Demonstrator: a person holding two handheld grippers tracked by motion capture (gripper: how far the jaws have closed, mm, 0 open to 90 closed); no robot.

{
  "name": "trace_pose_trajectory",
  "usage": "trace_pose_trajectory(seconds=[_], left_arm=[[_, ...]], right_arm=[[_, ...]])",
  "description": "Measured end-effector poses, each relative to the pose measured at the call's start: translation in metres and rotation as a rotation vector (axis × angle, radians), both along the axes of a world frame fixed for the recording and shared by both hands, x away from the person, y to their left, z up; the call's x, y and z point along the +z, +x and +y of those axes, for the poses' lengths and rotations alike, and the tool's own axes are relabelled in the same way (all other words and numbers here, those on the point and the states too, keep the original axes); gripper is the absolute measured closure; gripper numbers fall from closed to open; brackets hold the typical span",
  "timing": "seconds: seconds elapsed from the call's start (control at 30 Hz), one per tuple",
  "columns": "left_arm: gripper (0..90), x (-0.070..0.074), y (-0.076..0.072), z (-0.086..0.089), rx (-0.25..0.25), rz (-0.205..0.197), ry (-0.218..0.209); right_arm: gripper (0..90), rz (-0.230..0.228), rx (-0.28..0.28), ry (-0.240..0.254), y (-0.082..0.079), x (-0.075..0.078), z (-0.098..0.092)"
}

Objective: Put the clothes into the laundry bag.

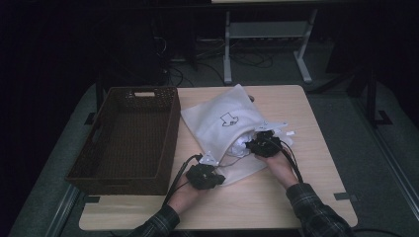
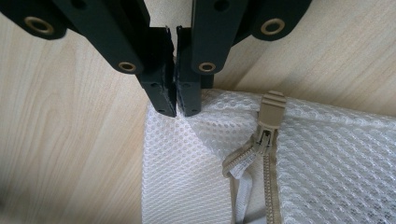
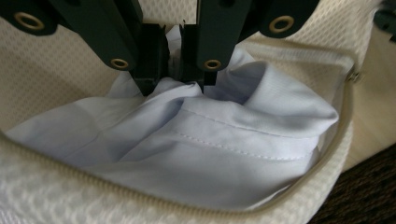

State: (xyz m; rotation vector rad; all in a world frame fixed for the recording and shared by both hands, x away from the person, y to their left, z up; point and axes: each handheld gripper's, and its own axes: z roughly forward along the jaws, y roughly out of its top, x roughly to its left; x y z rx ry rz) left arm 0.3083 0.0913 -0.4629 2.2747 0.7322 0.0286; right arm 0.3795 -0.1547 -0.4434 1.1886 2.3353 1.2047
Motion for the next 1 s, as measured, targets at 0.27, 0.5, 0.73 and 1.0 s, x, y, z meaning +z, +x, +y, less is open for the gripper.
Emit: trace_pose_trajectory(seconds=[0.27, 0.5, 0.73, 1.0], left_arm=[[86.4, 0.0, 0.0, 0.001, -0.001, 0.004, 0.0], [86.4, 0.0, 0.0, 0.001, 0.001, 0.009, -0.003], [86.5, 0.0, 0.001, 0.002, -0.002, 0.019, -0.006], [86.8, 0.0, 0.001, 0.002, -0.002, 0.023, -0.004]], right_arm=[[82.2, -0.004, -0.024, 0.0, 0.01, -0.003, 0.01], [82.2, -0.02, -0.051, -0.001, 0.024, -0.002, 0.025], [82.2, -0.044, -0.063, -0.014, 0.032, -0.002, 0.042], [82.2, -0.052, -0.107, -0.015, 0.042, -0.008, 0.049]])
